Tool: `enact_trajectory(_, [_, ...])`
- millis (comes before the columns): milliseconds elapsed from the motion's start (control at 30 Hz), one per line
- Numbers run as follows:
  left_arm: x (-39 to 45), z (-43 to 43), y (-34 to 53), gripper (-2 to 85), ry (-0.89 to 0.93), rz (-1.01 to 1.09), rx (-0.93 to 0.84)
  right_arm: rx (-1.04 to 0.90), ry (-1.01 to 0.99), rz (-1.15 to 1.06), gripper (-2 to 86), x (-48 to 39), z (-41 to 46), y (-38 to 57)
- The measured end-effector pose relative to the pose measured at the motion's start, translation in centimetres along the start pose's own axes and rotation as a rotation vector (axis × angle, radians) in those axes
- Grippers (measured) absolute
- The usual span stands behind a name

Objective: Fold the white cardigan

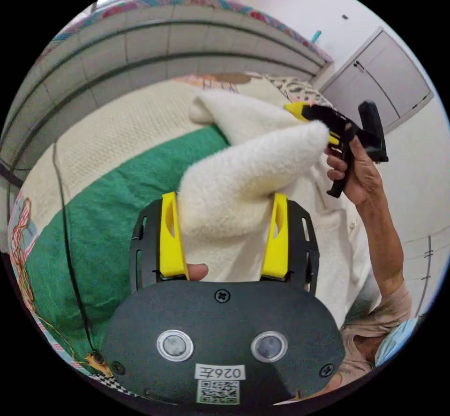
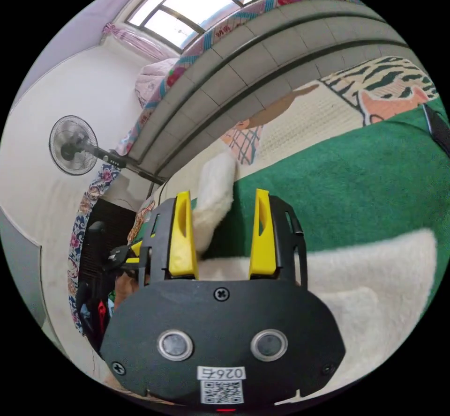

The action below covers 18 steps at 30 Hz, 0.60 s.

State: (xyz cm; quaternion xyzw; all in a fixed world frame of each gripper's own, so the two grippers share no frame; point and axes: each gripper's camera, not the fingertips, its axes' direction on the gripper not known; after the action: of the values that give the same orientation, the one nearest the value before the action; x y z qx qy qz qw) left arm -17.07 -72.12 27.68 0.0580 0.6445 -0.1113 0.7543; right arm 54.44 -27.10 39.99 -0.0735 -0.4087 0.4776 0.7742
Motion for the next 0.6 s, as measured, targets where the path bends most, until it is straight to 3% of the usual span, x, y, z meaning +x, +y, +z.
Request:
enact_trajectory(33, [1.2, -0.3, 0.1, 20.6, -0.118, 0.061, 0.023, -0.050, -0.023, -0.008, 13.5, 0.0, 1.1, 0.0])
enact_trajectory(100, [2.2, -0.4, -0.4, 13.5, -0.087, 0.142, -0.011, -0.200, -0.088, -0.042, 4.2, -0.6, 3.3, 0.4])
enact_trajectory(167, [2.7, -2.3, 0.0, 6.8, -0.054, 0.183, 0.054, -0.084, -0.094, -0.089, 2.7, -1.8, 1.7, 1.3])
enact_trajectory(300, [3.9, -6.8, 2.9, 13.5, -0.134, 0.221, 0.243, 0.309, -0.195, -0.377, 1.4, -7.7, -6.4, 4.9])
enact_trajectory(367, [3.8, -9.7, 5.8, 28.1, -0.164, 0.208, 0.297, 0.348, -0.257, -0.609, 1.4, -11.3, -9.4, 7.7])
enact_trajectory(433, [3.4, -11.3, 8.6, 31.0, -0.150, 0.227, 0.275, 0.287, -0.316, -0.894, 1.7, -14.8, -11.5, 12.3])
enact_trajectory(500, [2.8, -12.8, 12.2, 30.7, -0.137, 0.207, 0.302, 0.071, -0.351, -1.201, 2.6, -17.8, -12.8, 20.6])
enact_trajectory(600, [1.7, -14.8, 19.0, 28.4, -0.010, 0.154, 0.385, -0.203, -0.205, -1.288, 5.3, -18.1, -11.6, 30.0])
